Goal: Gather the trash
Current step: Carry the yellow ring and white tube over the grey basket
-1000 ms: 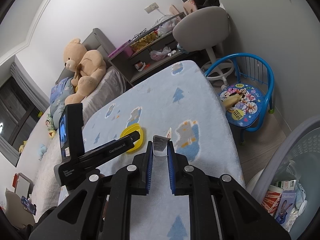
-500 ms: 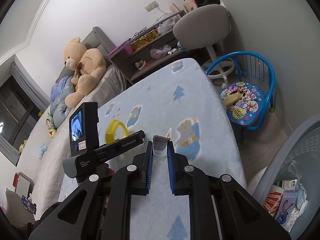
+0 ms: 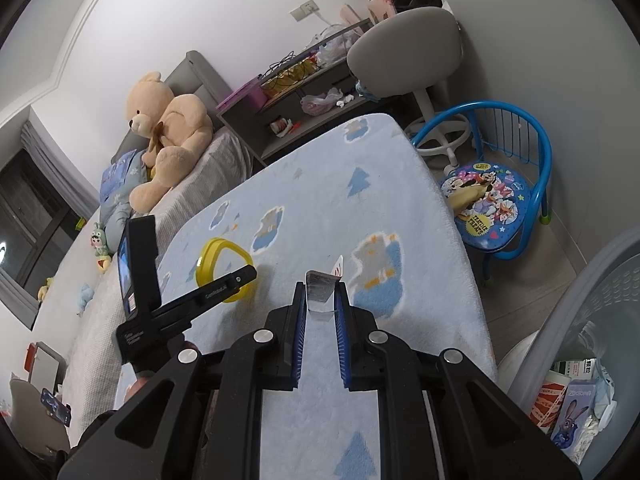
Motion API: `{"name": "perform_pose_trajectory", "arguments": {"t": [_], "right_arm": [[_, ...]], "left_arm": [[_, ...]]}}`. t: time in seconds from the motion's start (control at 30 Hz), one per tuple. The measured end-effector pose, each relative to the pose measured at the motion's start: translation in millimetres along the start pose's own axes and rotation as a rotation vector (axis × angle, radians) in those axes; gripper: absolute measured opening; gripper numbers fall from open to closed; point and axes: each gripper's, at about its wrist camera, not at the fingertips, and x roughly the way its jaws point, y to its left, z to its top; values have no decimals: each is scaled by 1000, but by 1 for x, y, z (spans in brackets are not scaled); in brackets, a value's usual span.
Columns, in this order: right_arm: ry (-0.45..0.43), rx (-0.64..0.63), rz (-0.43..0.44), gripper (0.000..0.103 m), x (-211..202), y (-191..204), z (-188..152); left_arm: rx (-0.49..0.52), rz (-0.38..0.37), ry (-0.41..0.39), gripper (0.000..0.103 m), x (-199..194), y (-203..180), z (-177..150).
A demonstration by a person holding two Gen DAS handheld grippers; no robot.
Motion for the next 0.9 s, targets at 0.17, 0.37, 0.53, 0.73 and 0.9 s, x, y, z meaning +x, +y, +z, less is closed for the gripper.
{"name": "perform_pose_trajectory", "arguments": {"t": [0.17, 0.37, 0.53, 0.73, 0.9], "right_arm": [[-6, -7, 6, 14, -6, 2, -1], [-18, -24, 2, 14, -18, 10, -4], [-37, -33, -11, 14, -36, 15, -7], [-78, -25, -40, 14, -77, 11, -17], [-117, -13, -86, 14, -118, -3, -28]], "left_arm": [[21, -9, -14, 22, -24, 0, -16], [58, -21, -29, 22, -63, -5, -42], [111, -48, -43, 22, -100, -20, -67], [157, -100, -73, 22, -136, -44, -86], [207, -160, -87, 22, -157, -77, -101]]}}
